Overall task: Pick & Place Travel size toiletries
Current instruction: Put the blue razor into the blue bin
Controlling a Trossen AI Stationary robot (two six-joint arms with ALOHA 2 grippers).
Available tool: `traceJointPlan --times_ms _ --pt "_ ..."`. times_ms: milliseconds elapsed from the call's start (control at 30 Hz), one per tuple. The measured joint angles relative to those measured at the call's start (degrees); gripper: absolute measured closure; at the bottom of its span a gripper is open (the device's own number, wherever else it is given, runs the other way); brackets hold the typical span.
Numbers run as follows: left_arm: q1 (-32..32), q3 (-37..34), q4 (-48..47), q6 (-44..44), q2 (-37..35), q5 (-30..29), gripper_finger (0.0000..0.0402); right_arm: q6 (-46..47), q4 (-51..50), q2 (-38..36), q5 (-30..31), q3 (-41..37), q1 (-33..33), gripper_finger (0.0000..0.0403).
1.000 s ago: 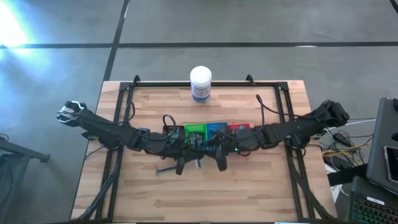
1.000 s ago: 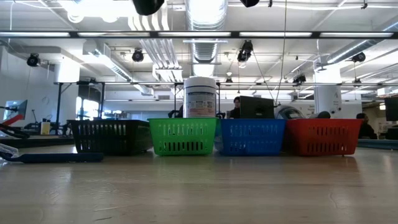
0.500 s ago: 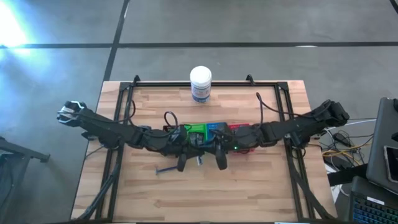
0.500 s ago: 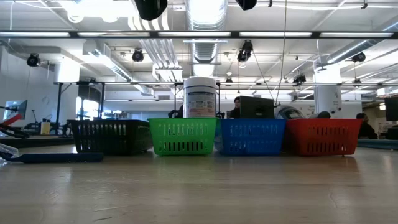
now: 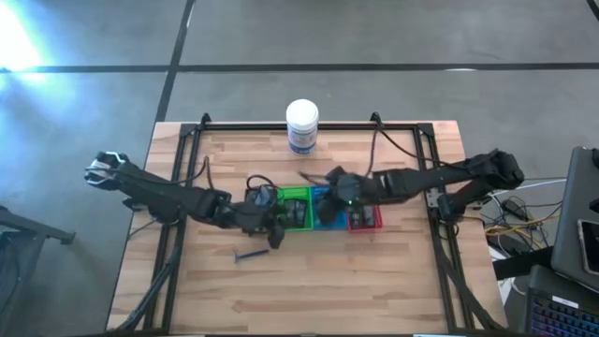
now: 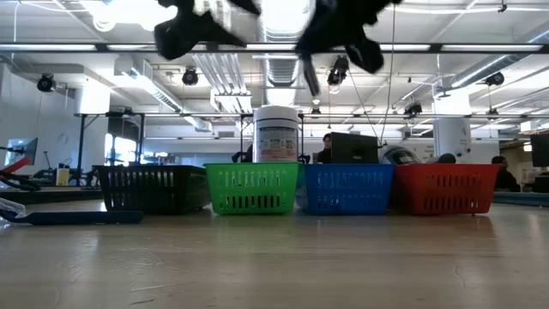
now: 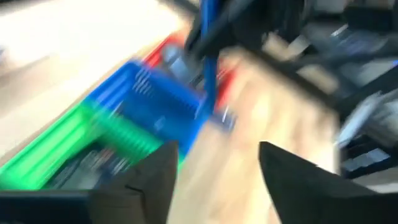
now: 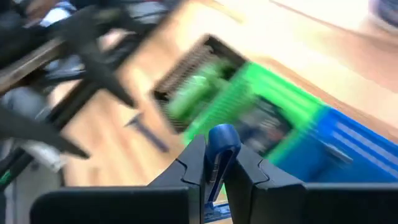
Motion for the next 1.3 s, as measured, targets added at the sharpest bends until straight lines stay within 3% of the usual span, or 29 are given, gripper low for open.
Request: traceJointPlan --times_ms 167,333,467,633,867,1133,1300 --pt "-0.7 0.0 -16.9 -5.8 -0.9 0.3 0.0123 9.8 -7.4 1.7 -6.2 -1.6 -7.1 0.0369" --pt "-2.3 -0.1 -26.7 -4.1 -1.0 7.3 0.0113 10.7 -7.1 6.8 -15.8 -2.7 -13.5 0.0356" --pt "-3.9 -2.4 -26.3 2.4 -0.8 14.9 0.0118 9.8 -8.3 11.2 -17.5 -2.6 -15.2 0.0363" --pt "-5.4 -7.4 -22.6 6.7 -0.6 17.9 0.0119 8.9 -11.0 13.6 -17.6 -1.5 -15.2 0.0355" --pt "-5.5 -13.2 -15.0 8.4 1.6 22.8 0.0119 8.1 -12.7 13.3 -15.6 -1.5 -15.2 0.0291" --pt "-6.4 -14.3 -14.5 12.6 5.5 26.7 0.0119 6.8 -13.4 10.8 -14.3 -1.5 -14.9 0.0208" --pt "-7.5 -14.5 -14.5 12.6 9.9 28.9 0.0119 6.5 -13.5 7.6 -12.3 -1.3 -14.4 0.0176"
